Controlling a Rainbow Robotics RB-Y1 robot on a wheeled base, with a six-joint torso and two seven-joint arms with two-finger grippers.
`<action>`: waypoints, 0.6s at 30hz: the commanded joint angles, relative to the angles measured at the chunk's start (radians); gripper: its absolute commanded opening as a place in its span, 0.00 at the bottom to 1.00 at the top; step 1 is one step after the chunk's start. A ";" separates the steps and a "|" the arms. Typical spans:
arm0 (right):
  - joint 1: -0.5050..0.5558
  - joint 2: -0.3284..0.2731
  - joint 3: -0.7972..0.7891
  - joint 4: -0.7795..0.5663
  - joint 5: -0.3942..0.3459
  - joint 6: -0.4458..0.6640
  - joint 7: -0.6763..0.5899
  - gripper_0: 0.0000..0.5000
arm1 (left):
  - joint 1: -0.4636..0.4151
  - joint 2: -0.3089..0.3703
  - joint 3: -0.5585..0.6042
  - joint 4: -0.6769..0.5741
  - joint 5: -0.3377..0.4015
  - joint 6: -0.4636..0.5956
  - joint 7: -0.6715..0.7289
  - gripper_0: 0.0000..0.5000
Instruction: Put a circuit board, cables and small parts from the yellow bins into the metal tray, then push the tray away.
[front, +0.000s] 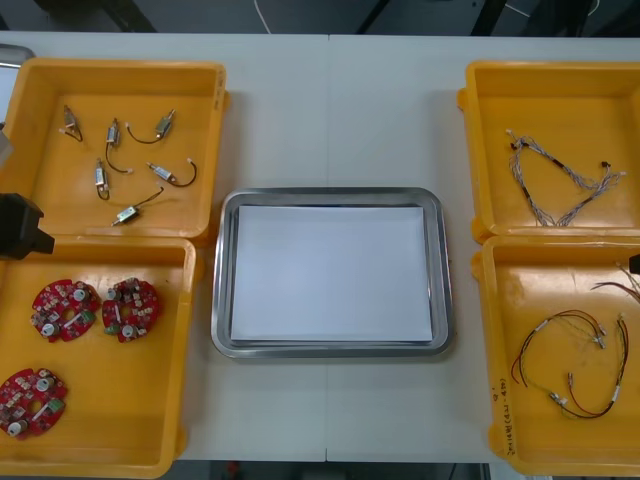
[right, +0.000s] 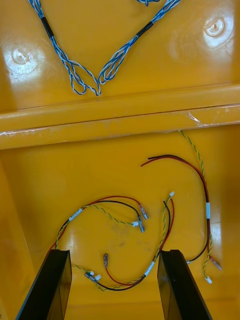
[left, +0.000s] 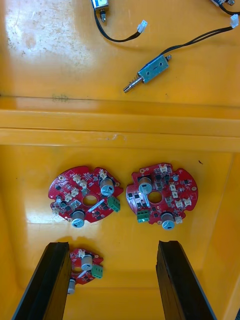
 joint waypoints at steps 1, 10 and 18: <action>0.014 -0.036 0.009 -0.007 0.003 0.003 -0.027 1.00 | 0.013 0.030 0.030 -0.025 0.003 0.006 -0.057 1.00; 0.014 -0.036 0.009 -0.007 0.003 0.003 -0.027 1.00 | 0.013 0.030 0.030 -0.025 0.003 0.006 -0.057 1.00; 0.014 -0.036 0.009 -0.007 0.003 0.003 -0.027 1.00 | 0.013 0.030 0.030 -0.025 0.003 0.006 -0.057 1.00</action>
